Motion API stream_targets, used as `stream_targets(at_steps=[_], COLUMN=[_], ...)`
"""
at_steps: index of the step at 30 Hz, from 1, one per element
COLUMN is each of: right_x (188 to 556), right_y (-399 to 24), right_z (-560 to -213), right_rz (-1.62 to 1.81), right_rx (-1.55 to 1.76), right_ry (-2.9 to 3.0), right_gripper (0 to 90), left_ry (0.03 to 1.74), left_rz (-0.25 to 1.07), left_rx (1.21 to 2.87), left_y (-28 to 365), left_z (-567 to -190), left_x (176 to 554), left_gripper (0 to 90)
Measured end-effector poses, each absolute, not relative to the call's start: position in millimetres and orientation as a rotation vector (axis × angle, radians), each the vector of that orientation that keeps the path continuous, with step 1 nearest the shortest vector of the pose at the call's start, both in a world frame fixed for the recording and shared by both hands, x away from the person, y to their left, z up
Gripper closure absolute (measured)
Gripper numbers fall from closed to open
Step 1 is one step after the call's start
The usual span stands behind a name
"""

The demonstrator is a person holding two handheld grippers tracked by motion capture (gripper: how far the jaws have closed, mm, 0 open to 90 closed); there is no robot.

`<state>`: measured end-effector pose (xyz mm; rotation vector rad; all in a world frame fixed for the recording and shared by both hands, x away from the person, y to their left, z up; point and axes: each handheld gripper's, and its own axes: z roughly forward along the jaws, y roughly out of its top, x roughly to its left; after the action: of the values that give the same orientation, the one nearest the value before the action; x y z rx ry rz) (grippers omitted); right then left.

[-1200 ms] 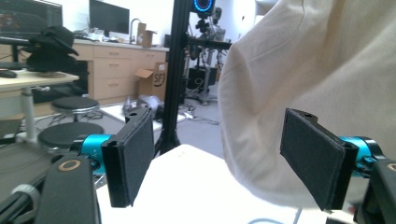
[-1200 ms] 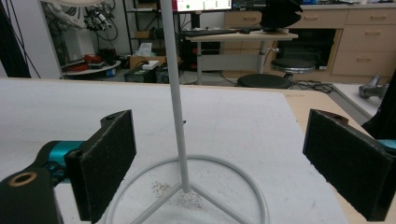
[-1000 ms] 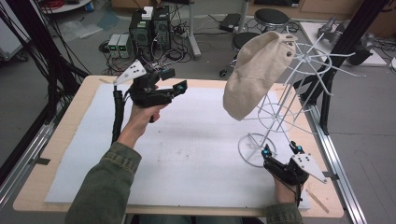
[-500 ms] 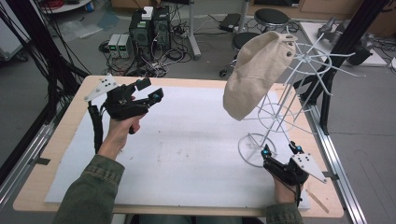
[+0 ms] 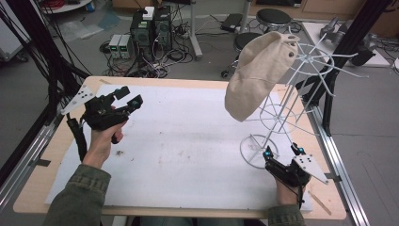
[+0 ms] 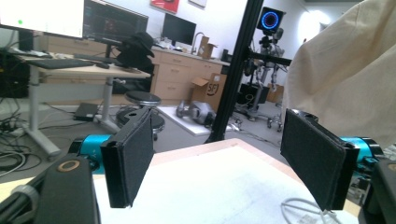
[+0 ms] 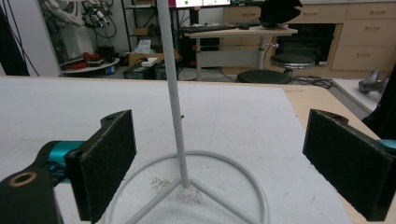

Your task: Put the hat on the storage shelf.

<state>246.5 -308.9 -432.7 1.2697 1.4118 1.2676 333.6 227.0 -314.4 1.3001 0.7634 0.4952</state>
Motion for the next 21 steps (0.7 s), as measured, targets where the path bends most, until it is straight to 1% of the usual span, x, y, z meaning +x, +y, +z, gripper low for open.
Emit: stream_targets(at_steps=[8,15,21], right_x=[246.1,246.6,246.0], right_y=[-308.9,-308.7,-308.8], right_z=[-432.3,-432.5,-432.9], right_rz=[1.276,1.275,1.276], right_rx=[1.267,1.273,1.273], right_ry=[1.413,1.414,1.413], right_gripper=[8.6,8.6,8.6], left_ry=[0.852,0.883,0.903], left_rz=[0.589,0.614,0.673], left_rx=[1.247,1.181,1.184], left_y=[253.3,272.1,284.4], left_z=[-338.8,-351.7,-363.0], left_x=[320.6,306.4,291.8], left_gripper=[25.9,25.9,26.0])
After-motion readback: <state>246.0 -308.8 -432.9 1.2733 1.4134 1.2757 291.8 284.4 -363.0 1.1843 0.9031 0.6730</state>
